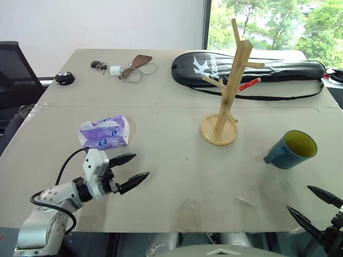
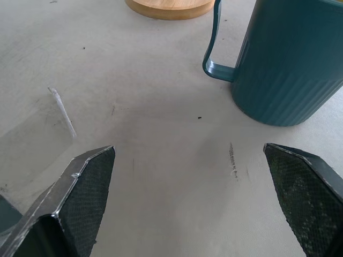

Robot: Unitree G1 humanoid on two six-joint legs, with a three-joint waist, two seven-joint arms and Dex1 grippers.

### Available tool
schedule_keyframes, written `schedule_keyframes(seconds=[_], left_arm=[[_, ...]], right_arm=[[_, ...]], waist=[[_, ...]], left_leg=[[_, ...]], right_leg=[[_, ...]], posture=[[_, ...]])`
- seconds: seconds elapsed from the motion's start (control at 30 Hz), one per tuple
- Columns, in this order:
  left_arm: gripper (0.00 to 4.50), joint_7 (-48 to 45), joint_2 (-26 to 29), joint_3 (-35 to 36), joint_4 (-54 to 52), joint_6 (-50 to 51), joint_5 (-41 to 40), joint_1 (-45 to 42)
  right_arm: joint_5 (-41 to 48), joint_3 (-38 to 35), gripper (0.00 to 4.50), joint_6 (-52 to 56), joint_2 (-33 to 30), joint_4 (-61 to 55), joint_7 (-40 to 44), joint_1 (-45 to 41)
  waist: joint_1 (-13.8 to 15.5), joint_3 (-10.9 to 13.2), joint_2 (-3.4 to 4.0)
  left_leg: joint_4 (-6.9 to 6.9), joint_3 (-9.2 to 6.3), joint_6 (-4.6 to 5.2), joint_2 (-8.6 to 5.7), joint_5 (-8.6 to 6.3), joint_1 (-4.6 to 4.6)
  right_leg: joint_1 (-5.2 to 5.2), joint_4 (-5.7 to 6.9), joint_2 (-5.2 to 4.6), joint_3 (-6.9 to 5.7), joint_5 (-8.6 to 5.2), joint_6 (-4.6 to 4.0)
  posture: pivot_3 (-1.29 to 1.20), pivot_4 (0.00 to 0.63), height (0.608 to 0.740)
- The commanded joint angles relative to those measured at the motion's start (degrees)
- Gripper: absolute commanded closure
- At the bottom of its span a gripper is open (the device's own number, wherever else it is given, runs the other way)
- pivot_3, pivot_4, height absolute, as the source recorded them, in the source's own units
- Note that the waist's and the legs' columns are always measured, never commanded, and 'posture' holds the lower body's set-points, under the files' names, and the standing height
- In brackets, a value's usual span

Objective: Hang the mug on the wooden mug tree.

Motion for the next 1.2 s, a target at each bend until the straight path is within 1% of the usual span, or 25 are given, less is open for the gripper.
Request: schedule_keyframes(seconds=[0.03,0.1,0.17,0.2,0.27,0.37,0.47,0.53,0.6,0.73,1.0,1.2], left_arm=[[0.04,-0.3,1.3,0.7,-2.6,1.9,-2.2,-3.6],[0.04,-2.2,2.0,-0.9,-4.3,4.4,-5.5,-8.4],[0.04,-4.4,2.4,-2.0,-4.8,5.3,-6.7,-11.1],[0.04,-5.2,2.6,-2.3,-4.9,5.5,-7.0,-11.9],[0.04,-7.4,2.9,-3.1,-5.2,5.8,-7.9,-13.5],[0.04,-12.6,4.2,-4.3,-6.9,4.1,-7.7,-13.5],[0.04,-15.3,4.9,-4.0,-8.4,4.2,-9.2,-12.8],[0.04,-15.5,4.6,-3.2,-8.0,4.2,-9.9,-13.0],[0.04,-15.8,4.3,-2.8,-6.8,3.1,-9.1,-13.3],[0.04,-17.4,4.9,-2.7,-7.0,3.5,-9.7,-12.7],[0.04,-17.0,4.6,-2.1,-8.9,3.7,-9.7,-11.8],[0.04,-15.5,4.5,-1.4,-10.2,4.1,-9.9,-11.2]], right_arm=[[0.1,0.1,0.00,1.1,0.8,-4.7,-2.6,-0.6],[0.4,3.0,0.00,5.7,1.9,-11.9,-8.3,-2.0],[-2.3,5.9,0.00,10.3,1.9,-16.0,-12.8,-3.7],[-3.8,7.1,0.00,12.3,1.7,-17.3,-14.7,-4.3],[-1.6,9.6,0.00,17.8,2.0,-19.4,-17.8,-5.5],[-0.3,11.9,0.00,21.9,4.5,-20.3,-22.0,-6.7],[-4.4,14.8,0.00,20.5,7.6,-19.7,-25.1,-6.5],[-7.2,17.1,0.00,18.2,9.8,-18.5,-26.5,-6.7],[-9.0,18.7,0.00,16.7,12.0,-16.8,-27.9,-7.9],[-13.4,21.7,0.00,13.2,14.2,-12.6,-29.6,-11.1],[-15.4,24.0,0.00,12.0,16.4,-7.9,-32.1,-19.3],[-15.8,24.7,0.00,12.6,17.0,-7.5,-33.0,-21.8]], waist=[[0.0,0.0,0.00],[0.3,0.0,-0.05],[0.1,0.0,-0.02],[0.1,-0.1,-0.01],[-0.3,-0.1,0.01],[-0.7,0.0,0.03],[-0.8,0.0,0.05],[-0.8,0.0,0.05],[-0.9,0.0,0.04],[-1.3,0.0,0.02],[-1.4,0.0,0.03],[-1.4,0.0,0.04]], left_leg=[[0.00,0.00,0.00,0.00,0.00,0.00],[0.00,-0.05,-0.01,0.00,0.01,-0.01],[0.01,-0.06,-0.03,0.00,0.02,0.01],[0.00,-0.02,-0.04,-0.01,0.02,0.06],[-0.03,0.09,-0.04,-0.02,0.02,0.11],[-0.12,0.14,-0.03,-0.01,0.02,0.09],[-0.22,0.13,-0.04,0.00,0.02,0.07],[-0.23,0.10,-0.04,0.03,0.02,0.07],[-0.20,0.13,-0.03,0.03,0.02,0.08],[-0.15,0.17,-0.03,0.02,0.02,0.11],[-0.18,0.16,-0.04,0.02,0.02,0.11],[-0.19,0.19,-0.04,0.02,0.02,0.11]], right_leg=[[0.00,0.00,0.00,0.00,0.00,0.00],[-0.01,0.03,0.00,-0.04,0.00,0.00],[-0.03,0.18,0.00,-0.06,0.00,0.00],[-0.01,0.18,0.00,-0.03,0.00,0.00],[-0.01,0.15,0.03,0.08,0.00,0.00],[-0.09,0.02,0.09,0.16,0.00,0.00],[-0.12,-0.09,0.08,0.15,0.00,0.00],[-0.11,-0.10,0.10,0.12,0.00,0.00],[-0.11,-0.07,0.10,0.16,0.00,0.01],[-0.10,0.00,0.12,0.21,0.00,0.01],[-0.14,0.01,0.15,0.20,0.00,0.01],[-0.16,0.01,0.15,0.23,0.00,0.01]], posture=[[0.00,0.150,0.740],[0.00,0.150,0.740],[0.00,0.150,0.740],[0.00,0.150,0.740],[0.00,0.150,0.740],[0.00,0.150,0.740],[0.00,0.150,0.740],[0.00,0.150,0.740],[0.00,0.150,0.740],[0.00,0.150,0.740],[0.00,0.150,0.740],[0.00,0.150,0.740]])
